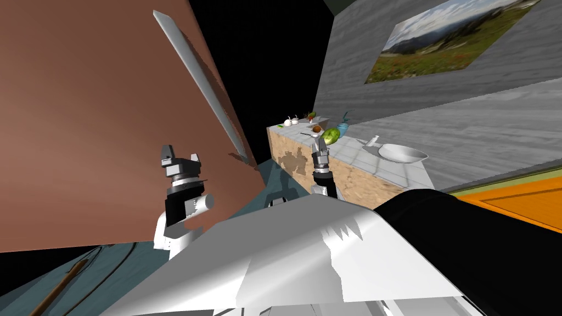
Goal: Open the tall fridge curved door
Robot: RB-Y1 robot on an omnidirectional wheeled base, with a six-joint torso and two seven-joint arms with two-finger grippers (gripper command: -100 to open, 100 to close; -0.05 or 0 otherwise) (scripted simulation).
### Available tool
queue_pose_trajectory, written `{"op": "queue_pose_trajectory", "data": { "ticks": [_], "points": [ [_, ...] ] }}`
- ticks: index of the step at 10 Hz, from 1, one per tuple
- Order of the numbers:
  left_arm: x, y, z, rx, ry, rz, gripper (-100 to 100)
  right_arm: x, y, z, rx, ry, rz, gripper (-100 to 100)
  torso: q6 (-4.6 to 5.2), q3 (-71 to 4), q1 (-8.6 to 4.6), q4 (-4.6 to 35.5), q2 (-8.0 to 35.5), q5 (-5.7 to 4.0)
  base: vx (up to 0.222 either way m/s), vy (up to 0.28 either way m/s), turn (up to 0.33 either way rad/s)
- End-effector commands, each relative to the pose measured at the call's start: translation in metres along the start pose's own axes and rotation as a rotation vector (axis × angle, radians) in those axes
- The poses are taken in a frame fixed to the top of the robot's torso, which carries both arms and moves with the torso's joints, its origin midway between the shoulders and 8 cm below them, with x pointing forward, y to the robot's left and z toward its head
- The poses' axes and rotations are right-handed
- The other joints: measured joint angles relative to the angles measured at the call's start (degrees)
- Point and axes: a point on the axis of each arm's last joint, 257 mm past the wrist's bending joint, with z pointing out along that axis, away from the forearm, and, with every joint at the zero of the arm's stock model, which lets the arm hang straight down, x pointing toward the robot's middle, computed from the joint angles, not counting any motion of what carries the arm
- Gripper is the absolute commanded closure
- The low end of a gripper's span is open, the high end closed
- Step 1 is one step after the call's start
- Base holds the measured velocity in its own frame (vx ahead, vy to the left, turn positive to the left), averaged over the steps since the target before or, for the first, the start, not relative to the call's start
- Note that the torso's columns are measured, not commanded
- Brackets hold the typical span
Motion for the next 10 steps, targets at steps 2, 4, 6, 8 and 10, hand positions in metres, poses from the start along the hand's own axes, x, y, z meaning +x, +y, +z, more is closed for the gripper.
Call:
{"op": "queue_pose_trajectory", "data": {
  "ticks": [2, 4, 6, 8, 10],
  "points": [
    [-0.030, 0.007, 0.022, -0.034, -0.070, -0.001, -100, 0.000, 0.000, 0.000, 0.000, 0.000, 0.000, 0, 0.00, 0.1, 0.19, 0.0, 0.1, 0.06, 0.067, -0.119, 0.045],
    [-0.044, 0.009, 0.032, -0.045, -0.104, -0.010, -100, 0.000, 0.000, 0.000, 0.000, 0.000, 0.000, 0, 0.00, 0.0, -0.05, 0.0, 0.0, 0.01, 0.087, -0.176, 0.072],
    [-0.071, 0.018, 0.045, -0.075, -0.173, -0.038, -100, 0.000, 0.000, 0.000, 0.000, 0.000, 0.000, 0, -0.01, 0.1, 0.08, 0.1, 0.1, 0.03, 0.073, -0.179, 0.085],
    [-0.085, 0.021, 0.056, -0.091, -0.213, -0.068, -100, 0.000, 0.000, 0.000, 0.000, 0.000, 0.000, 0, 0.01, 0.1, 0.19, 0.0, 0.1, 0.06, 0.056, -0.140, 0.061],
    [-0.096, 0.023, 0.066, -0.098, -0.246, -0.103, -100, 0.000, 0.000, 0.000, 0.000, 0.000, 0.000, 0, -0.02, 0.1, 0.02, 0.0, 0.1, 0.03, 0.036, -0.173, 0.081]
  ]
}}
